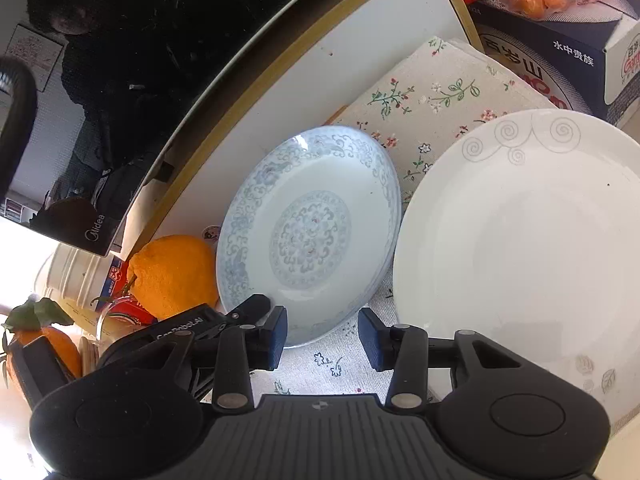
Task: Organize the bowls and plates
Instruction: 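Close both grippers on the rim of the small blue-patterned plate, then lift the small plate with both grippers and carry it over the large plate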
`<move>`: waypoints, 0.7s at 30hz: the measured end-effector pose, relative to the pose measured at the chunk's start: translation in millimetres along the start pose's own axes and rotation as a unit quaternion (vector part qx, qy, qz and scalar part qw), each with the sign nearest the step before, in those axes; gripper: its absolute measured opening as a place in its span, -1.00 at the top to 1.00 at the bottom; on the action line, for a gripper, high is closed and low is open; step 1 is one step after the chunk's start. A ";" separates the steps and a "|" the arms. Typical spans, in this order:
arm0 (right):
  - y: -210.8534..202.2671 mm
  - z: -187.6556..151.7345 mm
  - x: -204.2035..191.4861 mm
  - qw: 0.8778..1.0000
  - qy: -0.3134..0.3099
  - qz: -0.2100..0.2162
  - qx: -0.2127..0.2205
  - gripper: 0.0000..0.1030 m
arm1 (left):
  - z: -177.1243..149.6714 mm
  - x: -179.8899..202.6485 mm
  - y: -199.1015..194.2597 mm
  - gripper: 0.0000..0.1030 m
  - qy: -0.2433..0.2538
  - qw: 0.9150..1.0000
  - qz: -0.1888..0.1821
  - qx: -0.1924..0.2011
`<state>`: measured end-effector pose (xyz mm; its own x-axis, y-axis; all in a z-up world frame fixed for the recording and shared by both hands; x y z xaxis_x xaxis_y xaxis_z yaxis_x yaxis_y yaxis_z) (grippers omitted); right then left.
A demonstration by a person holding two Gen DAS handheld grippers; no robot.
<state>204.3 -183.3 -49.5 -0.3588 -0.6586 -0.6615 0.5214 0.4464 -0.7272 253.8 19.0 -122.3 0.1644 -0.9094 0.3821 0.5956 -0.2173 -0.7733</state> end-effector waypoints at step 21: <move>12.9 12.2 23.4 0.999 0.044 -0.020 0.021 0.79 | -5.0 24.8 -25.5 0.83 0.086 0.994 0.065 0.007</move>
<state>212.1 -200.4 -72.1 -0.4448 -0.6192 -0.6471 0.5371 0.3937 -0.7460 238.8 0.3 -95.6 0.1052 -0.9767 0.1872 0.5895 -0.0904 -0.8027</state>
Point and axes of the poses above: each gripper's, at about its wrist camera, not at the fingertips, and y roughly the way its jaws point, x to its right, z to its top, the point moved 2 cm from there along y, roughly the way its jaws point, and after that the axes turned 10 degrees about y, right-handed, at the moved point
